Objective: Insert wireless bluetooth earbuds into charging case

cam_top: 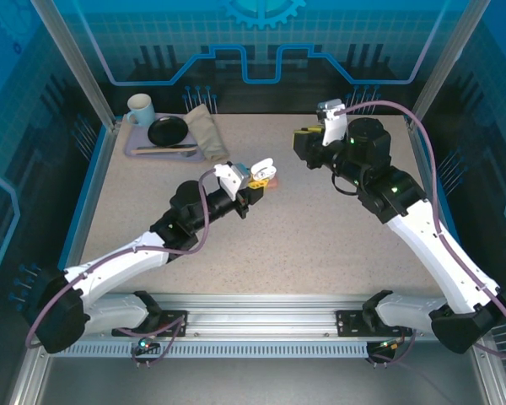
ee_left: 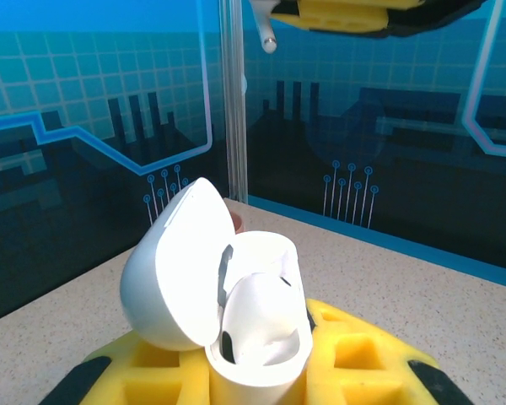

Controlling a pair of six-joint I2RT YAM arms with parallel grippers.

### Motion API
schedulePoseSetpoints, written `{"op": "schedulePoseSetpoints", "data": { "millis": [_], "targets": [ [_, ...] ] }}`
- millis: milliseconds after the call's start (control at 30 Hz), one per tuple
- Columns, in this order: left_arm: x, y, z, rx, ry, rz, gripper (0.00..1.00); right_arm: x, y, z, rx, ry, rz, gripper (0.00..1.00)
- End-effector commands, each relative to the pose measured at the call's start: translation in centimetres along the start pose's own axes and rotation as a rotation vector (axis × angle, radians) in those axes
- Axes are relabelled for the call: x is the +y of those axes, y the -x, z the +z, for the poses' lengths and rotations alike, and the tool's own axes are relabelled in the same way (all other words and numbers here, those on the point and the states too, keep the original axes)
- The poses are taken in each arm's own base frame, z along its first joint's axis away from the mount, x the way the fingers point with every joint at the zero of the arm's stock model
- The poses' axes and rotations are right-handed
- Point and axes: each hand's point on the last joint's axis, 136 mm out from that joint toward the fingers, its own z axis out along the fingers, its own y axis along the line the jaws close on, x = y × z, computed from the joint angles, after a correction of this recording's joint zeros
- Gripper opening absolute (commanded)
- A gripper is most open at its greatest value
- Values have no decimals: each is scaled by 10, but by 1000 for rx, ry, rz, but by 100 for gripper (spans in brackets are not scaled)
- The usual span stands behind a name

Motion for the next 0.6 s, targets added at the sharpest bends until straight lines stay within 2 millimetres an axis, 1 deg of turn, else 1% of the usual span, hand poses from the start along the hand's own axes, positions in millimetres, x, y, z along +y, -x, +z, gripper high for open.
{"op": "schedulePoseSetpoints", "data": {
  "millis": [0,100,300,567],
  "targets": [
    [0,20,8,-20,-17,-16,0,26,14,1,-42,103,-94,26],
    [2,25,13,-24,-15,-35,0,36,9,2,-33,136,-147,27],
    [2,29,17,-28,-17,-47,0,47,-1,0,-11,173,-208,26],
    [3,32,18,-31,-13,-48,0,54,-16,2,25,188,-223,25]
  ]
}}
